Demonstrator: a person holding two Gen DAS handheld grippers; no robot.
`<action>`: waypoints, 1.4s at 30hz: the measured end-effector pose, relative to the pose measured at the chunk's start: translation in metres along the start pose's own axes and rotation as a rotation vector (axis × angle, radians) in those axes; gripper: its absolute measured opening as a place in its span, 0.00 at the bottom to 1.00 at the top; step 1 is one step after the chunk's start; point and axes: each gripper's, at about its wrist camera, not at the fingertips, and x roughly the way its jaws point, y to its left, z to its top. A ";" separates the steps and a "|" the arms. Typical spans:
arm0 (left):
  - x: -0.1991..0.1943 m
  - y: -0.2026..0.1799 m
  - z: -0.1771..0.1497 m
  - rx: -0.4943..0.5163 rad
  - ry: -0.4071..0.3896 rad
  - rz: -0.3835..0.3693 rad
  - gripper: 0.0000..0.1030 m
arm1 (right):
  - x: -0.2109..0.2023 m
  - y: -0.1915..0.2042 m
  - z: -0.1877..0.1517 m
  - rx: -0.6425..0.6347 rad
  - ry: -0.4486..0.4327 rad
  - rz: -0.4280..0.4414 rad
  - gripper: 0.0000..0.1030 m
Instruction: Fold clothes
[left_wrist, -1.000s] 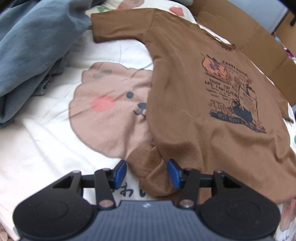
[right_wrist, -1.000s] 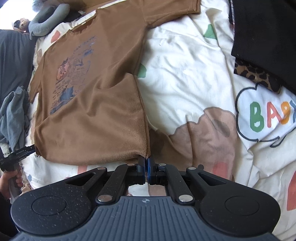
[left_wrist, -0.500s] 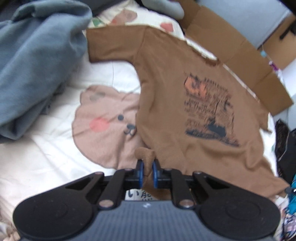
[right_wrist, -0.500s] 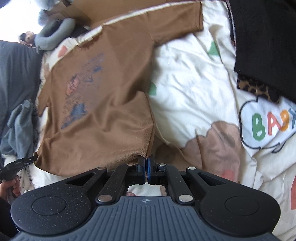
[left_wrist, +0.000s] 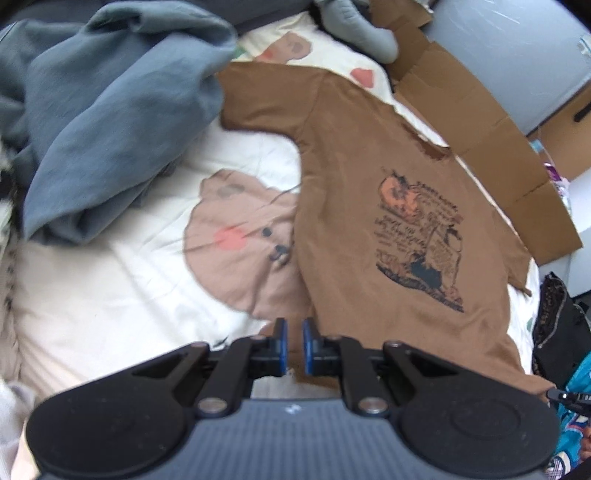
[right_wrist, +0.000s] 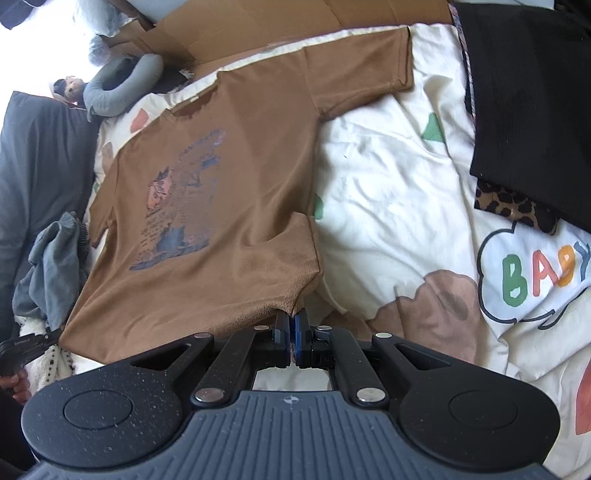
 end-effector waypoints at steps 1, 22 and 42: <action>0.000 0.003 -0.003 0.003 0.012 0.003 0.09 | 0.003 -0.002 -0.001 0.005 0.001 -0.001 0.00; 0.057 -0.011 -0.065 0.582 0.139 0.186 0.25 | 0.042 -0.019 0.003 -0.018 0.062 -0.089 0.00; 0.088 -0.027 -0.085 1.077 0.135 0.199 0.32 | 0.043 -0.015 0.000 -0.023 0.075 -0.106 0.00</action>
